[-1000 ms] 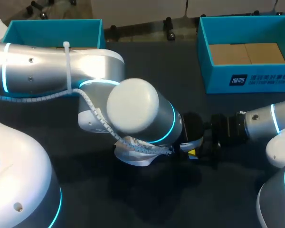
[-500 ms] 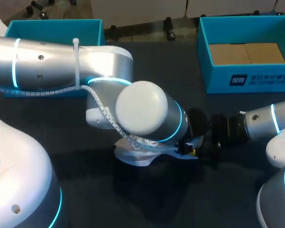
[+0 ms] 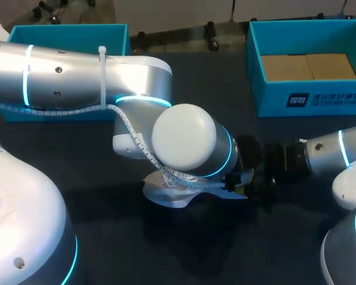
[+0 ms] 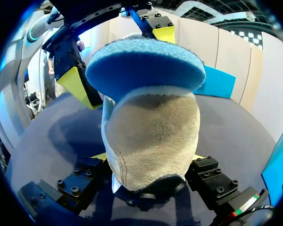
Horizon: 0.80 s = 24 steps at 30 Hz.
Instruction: Take the shoe out of the shoebox, open the shoe tongue, remove and reinsert the insole, then place the shoe into the shoebox
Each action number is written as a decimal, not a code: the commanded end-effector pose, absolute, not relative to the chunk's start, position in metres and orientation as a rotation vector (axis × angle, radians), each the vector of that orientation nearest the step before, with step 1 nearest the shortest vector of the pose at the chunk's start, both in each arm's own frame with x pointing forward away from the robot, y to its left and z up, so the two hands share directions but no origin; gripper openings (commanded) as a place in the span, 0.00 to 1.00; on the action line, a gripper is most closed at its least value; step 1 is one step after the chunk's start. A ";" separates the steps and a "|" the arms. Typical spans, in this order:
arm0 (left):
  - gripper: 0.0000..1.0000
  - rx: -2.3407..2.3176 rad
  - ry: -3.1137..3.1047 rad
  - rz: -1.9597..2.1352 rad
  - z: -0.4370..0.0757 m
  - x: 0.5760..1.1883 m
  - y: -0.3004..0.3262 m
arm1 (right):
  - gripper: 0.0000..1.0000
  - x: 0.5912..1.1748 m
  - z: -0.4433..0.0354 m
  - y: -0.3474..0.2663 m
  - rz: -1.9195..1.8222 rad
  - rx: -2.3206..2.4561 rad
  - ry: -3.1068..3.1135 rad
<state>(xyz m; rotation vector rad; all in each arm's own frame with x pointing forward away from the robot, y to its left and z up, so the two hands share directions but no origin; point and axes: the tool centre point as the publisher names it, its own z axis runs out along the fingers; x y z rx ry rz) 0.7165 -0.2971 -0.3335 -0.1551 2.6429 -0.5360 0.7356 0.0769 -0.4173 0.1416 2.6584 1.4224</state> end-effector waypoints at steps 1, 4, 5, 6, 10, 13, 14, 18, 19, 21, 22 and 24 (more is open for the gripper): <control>0.70 -0.146 2.640 -0.531 -0.335 0.717 -0.295 | 0.00 0.735 -0.419 0.078 1.418 0.142 2.659; 0.69 -0.141 2.641 -0.523 -0.337 0.718 -0.294 | 0.00 0.735 -0.419 0.078 1.418 0.142 2.659; 0.69 -0.138 2.641 -0.520 -0.338 0.718 -0.294 | 0.00 0.735 -0.419 0.078 1.418 0.142 2.659; 0.65 -0.136 2.641 -0.519 -0.338 0.718 -0.294 | 0.00 0.735 -0.419 0.078 1.418 0.142 2.659; 0.44 -0.131 2.643 -0.514 -0.340 0.718 -0.291 | 0.00 0.735 -0.419 0.078 1.418 0.142 2.659; 0.35 -0.132 2.644 -0.508 -0.341 0.719 -0.290 | 0.00 0.735 -0.419 0.078 1.418 0.142 2.659; 0.33 -0.132 2.644 -0.507 -0.341 0.719 -0.289 | 0.00 0.735 -0.419 0.078 1.418 0.142 2.659; 0.08 -0.134 2.659 -0.513 -0.339 0.717 -0.285 | 0.00 0.735 -0.419 0.078 1.418 0.142 2.659; 0.00 -0.139 2.668 -0.516 -0.338 0.716 -0.285 | 0.00 0.735 -0.419 0.078 1.418 0.142 2.659; 0.00 -0.146 2.672 -0.520 -0.337 0.716 -0.284 | 0.00 0.735 -0.419 0.078 1.418 0.142 2.659; 0.00 -0.152 2.681 -0.523 -0.337 0.716 -0.283 | 0.00 0.735 -0.419 0.078 1.418 0.142 2.659; 0.00 -0.155 2.689 -0.522 -0.337 0.716 -0.283 | 0.00 0.735 -0.419 0.078 1.418 0.142 2.659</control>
